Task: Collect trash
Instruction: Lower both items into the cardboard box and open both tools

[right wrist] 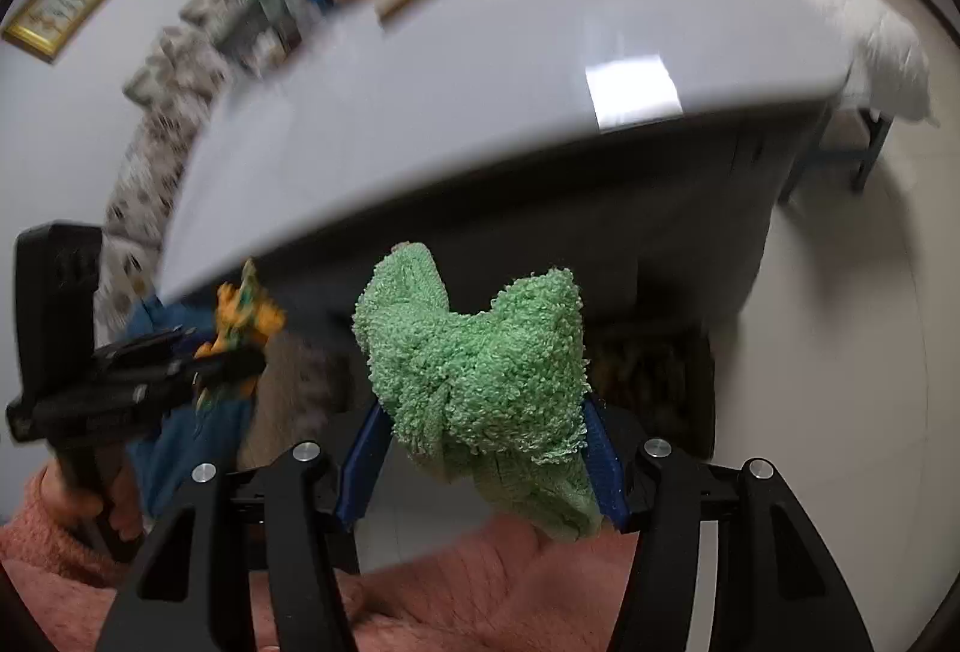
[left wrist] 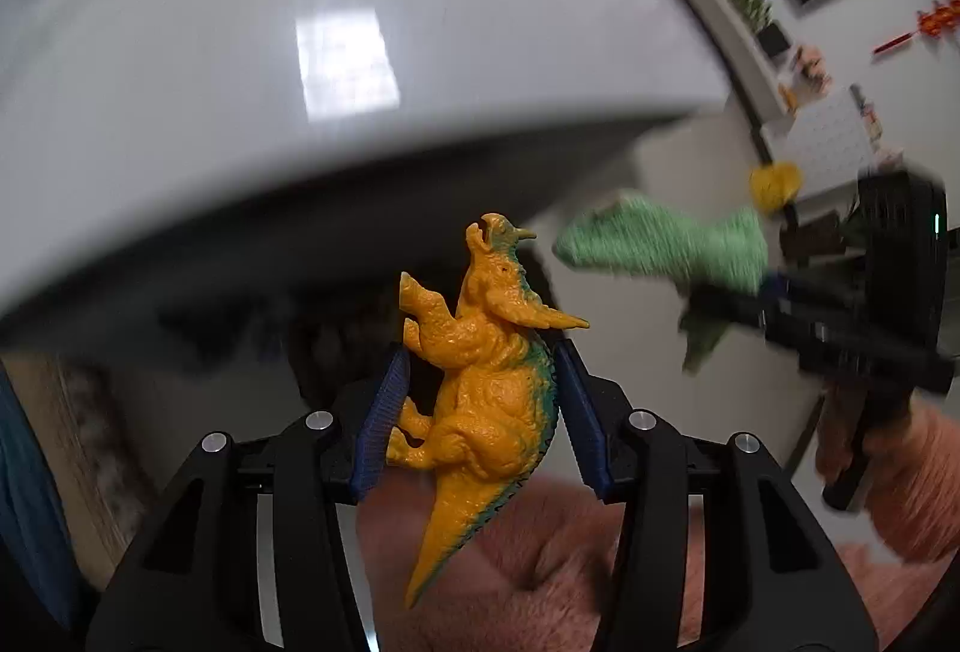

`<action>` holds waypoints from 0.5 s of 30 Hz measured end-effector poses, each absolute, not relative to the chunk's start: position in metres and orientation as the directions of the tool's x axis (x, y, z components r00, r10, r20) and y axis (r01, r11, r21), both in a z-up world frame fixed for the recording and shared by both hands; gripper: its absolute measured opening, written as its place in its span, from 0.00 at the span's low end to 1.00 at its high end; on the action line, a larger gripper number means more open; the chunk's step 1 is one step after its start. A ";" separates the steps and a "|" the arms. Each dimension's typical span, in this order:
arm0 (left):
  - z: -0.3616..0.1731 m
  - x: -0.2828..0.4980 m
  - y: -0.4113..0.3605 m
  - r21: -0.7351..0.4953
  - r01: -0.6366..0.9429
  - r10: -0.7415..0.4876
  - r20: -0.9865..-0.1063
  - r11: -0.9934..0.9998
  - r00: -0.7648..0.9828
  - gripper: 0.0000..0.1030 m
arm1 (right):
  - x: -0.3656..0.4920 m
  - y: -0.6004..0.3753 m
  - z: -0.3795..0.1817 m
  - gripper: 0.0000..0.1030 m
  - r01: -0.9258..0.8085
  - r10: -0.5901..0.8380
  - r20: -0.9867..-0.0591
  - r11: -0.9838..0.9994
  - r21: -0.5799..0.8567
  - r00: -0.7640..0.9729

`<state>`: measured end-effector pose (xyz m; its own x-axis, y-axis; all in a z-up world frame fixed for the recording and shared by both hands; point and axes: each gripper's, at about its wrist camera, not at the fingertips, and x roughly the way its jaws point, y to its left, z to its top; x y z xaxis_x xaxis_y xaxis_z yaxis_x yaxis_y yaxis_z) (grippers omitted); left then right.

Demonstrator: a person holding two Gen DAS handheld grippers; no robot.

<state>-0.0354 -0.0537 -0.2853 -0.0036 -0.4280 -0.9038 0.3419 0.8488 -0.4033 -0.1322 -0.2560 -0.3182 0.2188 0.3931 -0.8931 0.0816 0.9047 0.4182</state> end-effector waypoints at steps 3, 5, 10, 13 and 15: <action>-0.351 -0.043 -0.054 -0.418 0.273 -0.405 -0.908 0.866 -0.105 0.48 | -0.130 -0.243 -0.373 0.55 0.074 0.368 -0.921 0.922 0.379 0.126; -0.397 -0.045 -0.054 -0.415 0.232 -0.388 -0.909 0.880 -0.154 0.48 | -0.125 -0.236 -0.407 0.55 0.066 0.334 -0.940 0.939 0.339 0.074; -0.511 -0.038 -0.063 -0.358 0.131 -0.322 -0.917 0.924 -0.233 0.48 | -0.109 -0.230 -0.495 0.55 0.063 0.249 -0.968 0.967 0.247 -0.022; -0.564 -0.036 -0.060 -0.298 0.086 -0.267 -0.927 0.951 -0.262 0.52 | -0.100 -0.237 -0.534 0.62 0.091 0.207 -0.977 0.975 0.202 -0.042; -0.593 -0.035 -0.061 -0.268 0.053 -0.243 -0.928 0.962 -0.281 0.81 | -0.095 -0.239 -0.550 0.86 0.101 0.135 -0.990 0.986 0.131 -0.038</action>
<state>-0.0354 -0.0613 -0.5927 -0.2807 -0.2433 -0.9284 0.0533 0.9619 -0.2682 -0.0948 -0.2390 -0.5503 -0.0375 0.1351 -0.9901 0.1008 0.9863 0.1307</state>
